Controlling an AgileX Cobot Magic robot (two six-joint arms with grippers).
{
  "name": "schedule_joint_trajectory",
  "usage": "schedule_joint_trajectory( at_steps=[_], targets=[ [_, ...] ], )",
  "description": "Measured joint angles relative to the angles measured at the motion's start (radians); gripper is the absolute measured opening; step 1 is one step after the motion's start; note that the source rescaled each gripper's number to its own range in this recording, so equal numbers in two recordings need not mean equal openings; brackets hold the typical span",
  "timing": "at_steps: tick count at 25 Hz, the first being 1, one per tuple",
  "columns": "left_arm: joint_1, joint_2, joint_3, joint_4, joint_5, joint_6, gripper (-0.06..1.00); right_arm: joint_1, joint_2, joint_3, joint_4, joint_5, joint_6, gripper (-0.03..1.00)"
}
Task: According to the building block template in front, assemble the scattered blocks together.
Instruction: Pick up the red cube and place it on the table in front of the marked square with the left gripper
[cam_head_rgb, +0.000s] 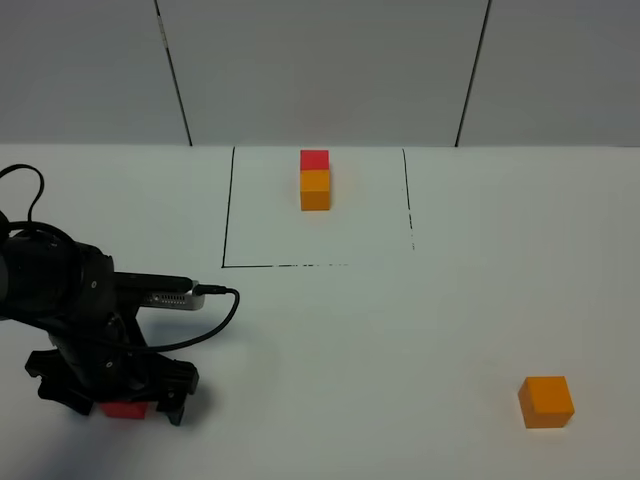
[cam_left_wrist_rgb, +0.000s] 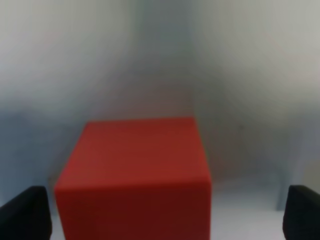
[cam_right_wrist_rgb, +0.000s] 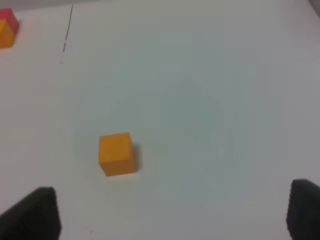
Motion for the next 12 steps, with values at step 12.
schedule_joint_trajectory(
  at_steps=[12],
  targets=[
    [0.000, 0.034, -0.007, 0.017, -0.011, 0.001, 0.86, 0.000, 0.000, 0.000, 0.000, 0.000, 0.000, 0.81]
  ],
)
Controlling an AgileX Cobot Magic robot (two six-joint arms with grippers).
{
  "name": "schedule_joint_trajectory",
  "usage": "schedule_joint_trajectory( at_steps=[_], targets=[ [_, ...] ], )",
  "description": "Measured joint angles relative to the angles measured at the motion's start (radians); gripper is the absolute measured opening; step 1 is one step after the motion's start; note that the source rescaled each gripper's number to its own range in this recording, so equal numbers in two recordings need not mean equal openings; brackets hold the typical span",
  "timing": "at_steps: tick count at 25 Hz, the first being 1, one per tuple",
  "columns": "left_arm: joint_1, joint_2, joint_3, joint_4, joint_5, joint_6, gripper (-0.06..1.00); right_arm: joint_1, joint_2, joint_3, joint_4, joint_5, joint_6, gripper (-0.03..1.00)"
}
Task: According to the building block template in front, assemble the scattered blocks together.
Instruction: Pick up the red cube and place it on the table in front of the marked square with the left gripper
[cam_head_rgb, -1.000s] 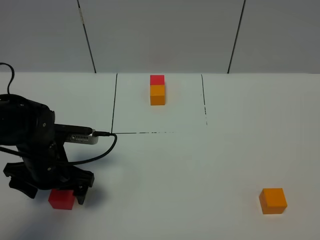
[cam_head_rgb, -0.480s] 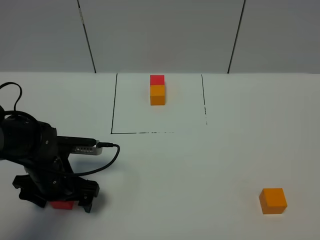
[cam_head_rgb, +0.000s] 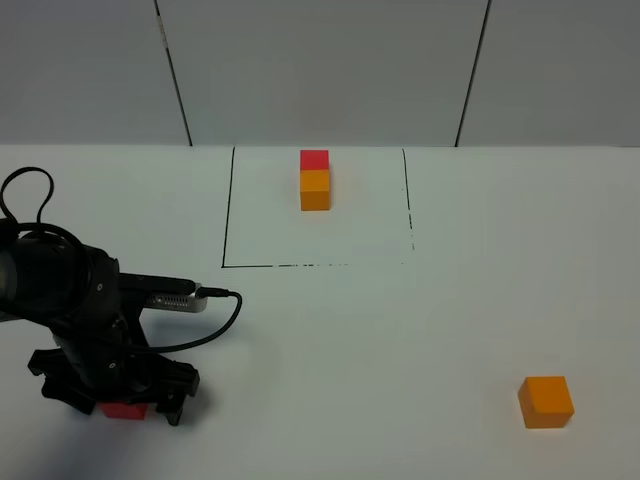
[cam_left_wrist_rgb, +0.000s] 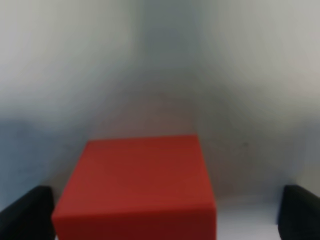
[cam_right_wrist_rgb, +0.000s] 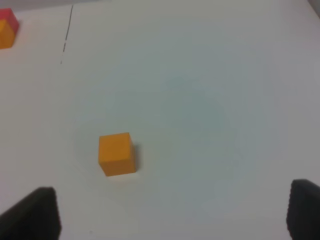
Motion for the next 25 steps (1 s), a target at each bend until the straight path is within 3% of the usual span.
schedule_joint_trajectory(
  at_steps=[4, 6, 9, 15, 20, 25],
  targets=[
    [0.000, 0.000, 0.000, 0.003, -0.001, -0.023, 0.77, 0.000, 0.000, 0.000, 0.000, 0.000, 0.000, 0.81],
    [0.000, 0.000, 0.000, 0.003, -0.003, -0.032, 0.67, 0.000, 0.000, 0.000, 0.000, 0.000, 0.000, 0.81],
    [0.000, 0.000, 0.000, 0.003, -0.004, -0.037, 0.48, 0.000, 0.000, 0.000, 0.000, 0.000, 0.000, 0.81],
    [0.000, 0.000, -0.001, 0.003, 0.010, -0.042, 0.00, 0.000, 0.000, 0.000, 0.000, 0.000, 0.000, 0.81],
    [0.000, 0.001, -0.004, 0.003, 0.023, -0.042, 0.00, 0.000, 0.000, 0.000, 0.000, 0.000, 0.000, 0.81],
    [0.000, -0.018, -0.029, 0.002, 0.129, -0.035, 0.00, 0.000, 0.000, 0.000, 0.000, 0.000, 0.000, 0.81]
  ],
)
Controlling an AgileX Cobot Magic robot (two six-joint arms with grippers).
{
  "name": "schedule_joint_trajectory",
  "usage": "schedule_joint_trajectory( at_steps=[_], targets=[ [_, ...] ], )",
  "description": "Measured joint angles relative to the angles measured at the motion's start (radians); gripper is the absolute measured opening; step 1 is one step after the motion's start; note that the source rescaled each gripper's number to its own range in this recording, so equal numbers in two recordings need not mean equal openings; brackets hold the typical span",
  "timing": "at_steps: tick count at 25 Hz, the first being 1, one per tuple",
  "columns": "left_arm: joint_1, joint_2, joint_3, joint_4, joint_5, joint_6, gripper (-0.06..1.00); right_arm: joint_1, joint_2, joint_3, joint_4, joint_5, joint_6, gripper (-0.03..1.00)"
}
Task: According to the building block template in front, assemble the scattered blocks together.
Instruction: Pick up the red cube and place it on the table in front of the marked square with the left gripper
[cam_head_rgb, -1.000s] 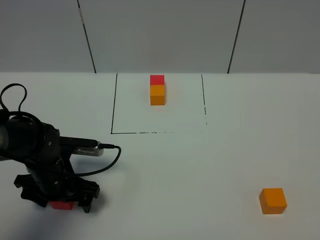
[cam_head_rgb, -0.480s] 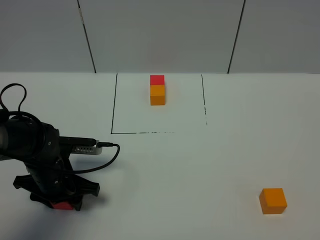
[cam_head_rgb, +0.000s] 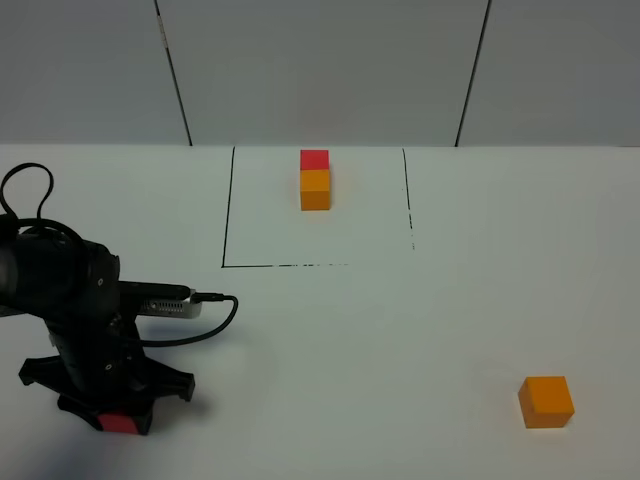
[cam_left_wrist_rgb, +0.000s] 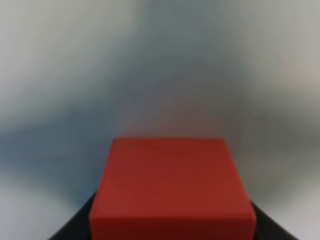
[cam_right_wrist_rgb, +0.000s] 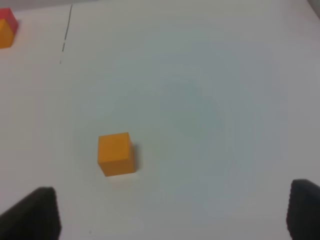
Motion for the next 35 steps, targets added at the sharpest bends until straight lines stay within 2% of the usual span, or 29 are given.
schedule_joint_trajectory(
  at_steps=[3, 9, 15, 19, 23, 29, 35],
  targets=[
    [0.000, -0.061, -0.070, 0.000, 0.046, 0.089, 0.00, 0.000, 0.000, 0.000, -0.005, 0.000, 0.000, 0.81],
    [0.000, -0.115, -0.324, 0.000, 0.167, 0.370, 0.00, 0.000, 0.000, 0.000, 0.000, 0.000, 0.000, 0.81],
    [-0.010, -0.010, -0.587, 0.003, 0.348, 0.584, 0.00, 0.000, 0.000, 0.000, 0.000, 0.000, 0.000, 0.81],
    [-0.058, 0.110, -0.728, 0.005, 0.464, 0.706, 0.00, 0.000, 0.000, 0.000, 0.000, 0.000, 0.000, 0.81],
    [-0.137, 0.215, -0.818, 0.033, 0.468, 0.824, 0.00, 0.000, 0.000, 0.000, 0.000, 0.000, 0.000, 0.81],
    [-0.260, 0.348, -0.904, 0.165, 0.468, 0.889, 0.00, 0.000, 0.000, 0.000, 0.000, 0.000, 0.000, 0.81],
    [-0.329, 0.433, -0.922, 0.171, 0.418, 0.965, 0.00, 0.000, 0.000, 0.000, 0.000, 0.000, 0.000, 0.81]
  ],
)
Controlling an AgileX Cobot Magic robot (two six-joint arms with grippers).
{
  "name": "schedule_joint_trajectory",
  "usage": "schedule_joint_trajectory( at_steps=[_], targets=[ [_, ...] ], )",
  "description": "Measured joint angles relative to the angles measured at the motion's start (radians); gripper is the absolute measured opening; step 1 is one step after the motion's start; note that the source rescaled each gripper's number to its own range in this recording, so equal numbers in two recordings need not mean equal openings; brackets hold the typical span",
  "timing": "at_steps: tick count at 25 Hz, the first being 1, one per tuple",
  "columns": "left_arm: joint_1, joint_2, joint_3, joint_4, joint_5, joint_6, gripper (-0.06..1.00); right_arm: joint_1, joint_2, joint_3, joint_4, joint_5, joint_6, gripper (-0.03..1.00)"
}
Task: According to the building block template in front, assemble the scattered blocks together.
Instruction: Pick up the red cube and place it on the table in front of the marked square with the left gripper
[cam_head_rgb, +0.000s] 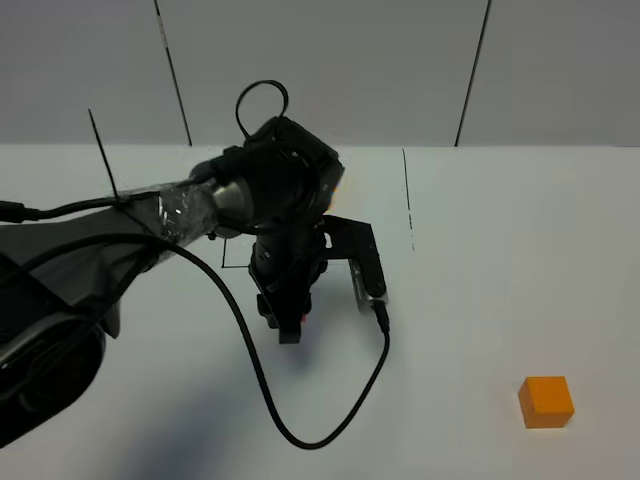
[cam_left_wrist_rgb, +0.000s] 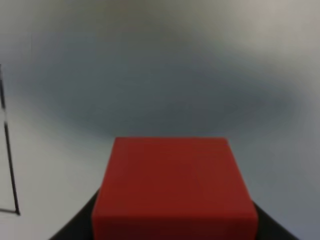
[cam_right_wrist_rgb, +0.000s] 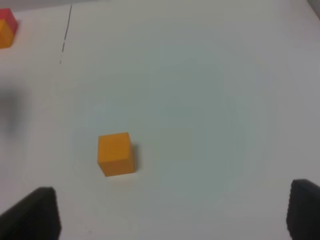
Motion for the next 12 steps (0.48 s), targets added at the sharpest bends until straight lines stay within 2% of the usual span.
schedule_joint_trajectory(
  at_steps=[6, 12],
  targets=[
    [-0.016, 0.046, -0.002, -0.023, -0.080, 0.050, 0.00, 0.000, 0.000, 0.000, 0.000, 0.000, 0.000, 0.81],
    [-0.018, 0.058, -0.005, -0.124, -0.147, 0.128, 0.00, 0.000, 0.000, 0.000, 0.000, 0.000, 0.000, 0.81]
  ],
)
